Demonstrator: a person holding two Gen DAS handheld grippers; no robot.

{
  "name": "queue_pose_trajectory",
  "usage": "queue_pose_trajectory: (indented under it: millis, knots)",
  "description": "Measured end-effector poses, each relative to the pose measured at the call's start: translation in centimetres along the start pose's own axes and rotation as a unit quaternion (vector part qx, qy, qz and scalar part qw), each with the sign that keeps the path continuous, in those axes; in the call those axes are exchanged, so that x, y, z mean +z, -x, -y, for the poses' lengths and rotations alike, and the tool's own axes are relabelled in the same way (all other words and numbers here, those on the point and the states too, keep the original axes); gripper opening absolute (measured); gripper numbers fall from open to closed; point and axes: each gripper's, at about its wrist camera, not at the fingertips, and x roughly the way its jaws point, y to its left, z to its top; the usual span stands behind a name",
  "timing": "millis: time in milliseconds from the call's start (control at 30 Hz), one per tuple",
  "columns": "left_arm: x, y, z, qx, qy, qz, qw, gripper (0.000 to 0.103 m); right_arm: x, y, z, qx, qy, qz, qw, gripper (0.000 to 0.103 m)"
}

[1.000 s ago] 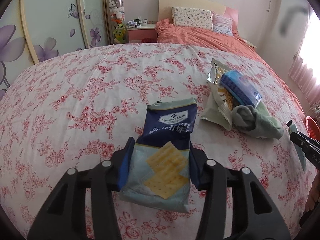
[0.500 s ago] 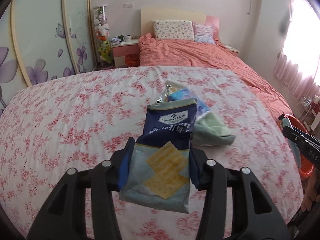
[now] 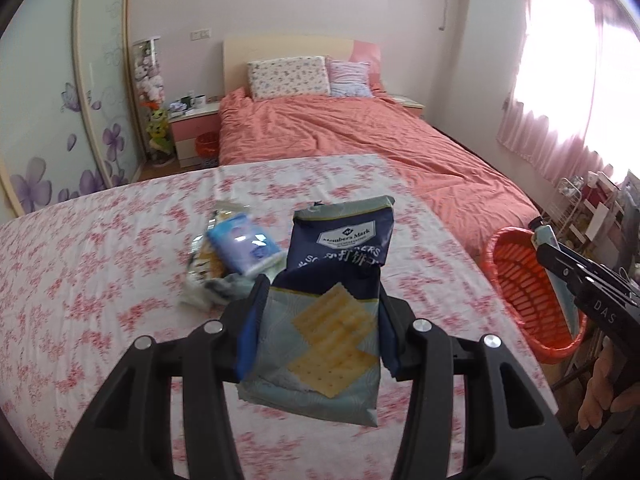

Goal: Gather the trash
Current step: 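Lift the cracker packet and lotion tube and carry them to the orange basket, then open both tools over the orange basket to drop packet and tube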

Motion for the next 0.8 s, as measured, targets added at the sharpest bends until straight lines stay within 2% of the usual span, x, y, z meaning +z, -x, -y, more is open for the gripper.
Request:
queue_pose_trajectory:
  millis: [300,600,800]
  knots:
    - [1.8,-1.9,8.9,-0.078,-0.031,0.005,0.9964,0.048,0.6,1.8,6.4,-0.039,-0.047,0.023,0.998,0.028]
    - [1.9,-5.5,18.8,-0.159,-0.076,-0.016,0.9843,0.048,0.0,1.5,12.4,-0.068,-0.097,0.027,0.993,0.028]
    - [1.8,-8.1,23.3,-0.189,-0.100,-0.035,0.9764,0.048,0.1,0.2,15.5,-0.075,-0.124,0.026,0.989,0.028]
